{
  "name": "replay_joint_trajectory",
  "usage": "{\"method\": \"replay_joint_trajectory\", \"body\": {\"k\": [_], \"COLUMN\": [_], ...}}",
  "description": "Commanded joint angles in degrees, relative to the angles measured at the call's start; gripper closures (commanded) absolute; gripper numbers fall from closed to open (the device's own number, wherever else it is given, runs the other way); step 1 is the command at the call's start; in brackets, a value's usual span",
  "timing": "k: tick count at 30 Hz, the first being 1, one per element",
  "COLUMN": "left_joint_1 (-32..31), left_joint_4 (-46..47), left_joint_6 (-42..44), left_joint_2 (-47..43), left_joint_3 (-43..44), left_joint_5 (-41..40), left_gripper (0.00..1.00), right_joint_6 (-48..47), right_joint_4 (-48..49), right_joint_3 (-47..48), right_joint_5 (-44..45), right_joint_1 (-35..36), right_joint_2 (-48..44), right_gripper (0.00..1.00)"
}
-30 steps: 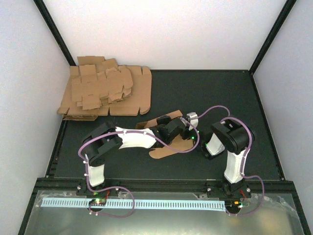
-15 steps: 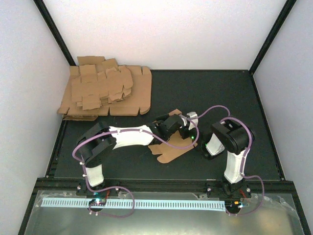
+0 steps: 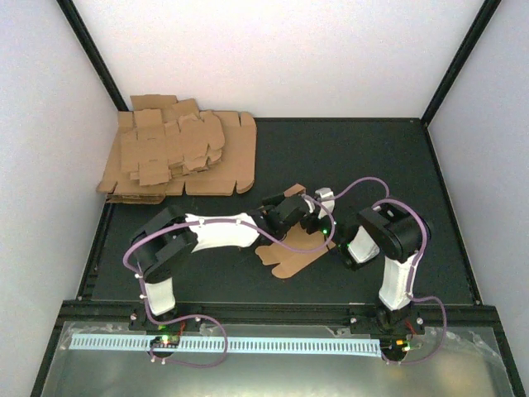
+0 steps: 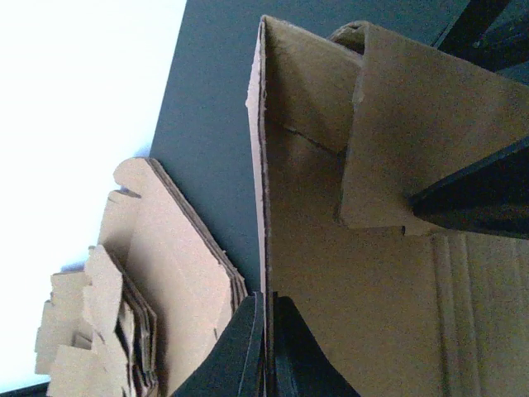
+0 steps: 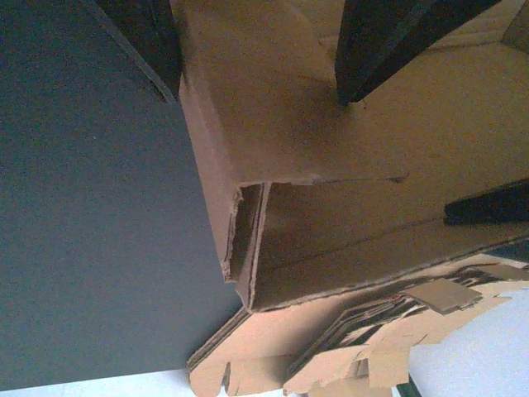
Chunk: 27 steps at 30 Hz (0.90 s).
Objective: Fold the paper box
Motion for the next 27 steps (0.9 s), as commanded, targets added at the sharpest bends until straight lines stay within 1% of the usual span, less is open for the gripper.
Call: {"method": "replay_joint_trajectory", "body": {"k": [1,8,16,20,24,27], "left_joint_1": [-2.14,-5.32,-7.18,-7.81,-8.06,-8.37], "left_joint_4": [3.99,12.52,16.04,15.86,12.99,12.27], "left_joint_6": [1.96,6.64,8.37,7.54,4.49,3.92], "left_joint_2": [1.7,3.16,5.99,7.0,7.11,7.62], "left_joint_3": [-2.88,-7.18,-8.55,-8.91,-8.75,-8.74], "left_joint_5": [-1.05,-6.68,-9.22,-9.02,-7.46,-7.91], "left_gripper": [0.98,0.98,0.98,0.99,0.98,0.98], "right_joint_6": [-0.65,-0.24,0.76,1.81,2.43,2.3], "right_joint_4": [6.36,7.52,8.87,10.46,11.33,11.52], "right_joint_3": [0.36,-0.08,-0.88,-1.07,-0.67,-0.16], "right_joint_5": [-0.32,-0.24,0.79,0.31,-0.56,-1.22], "right_joint_1": [0.67,0.67,0.38,-0.3,-1.07,-1.23], "right_joint_2": [-0.65,0.44,1.67,2.9,4.44,5.42], "right_gripper": [0.47,0.48,0.47,0.48,0.48,0.48]}}
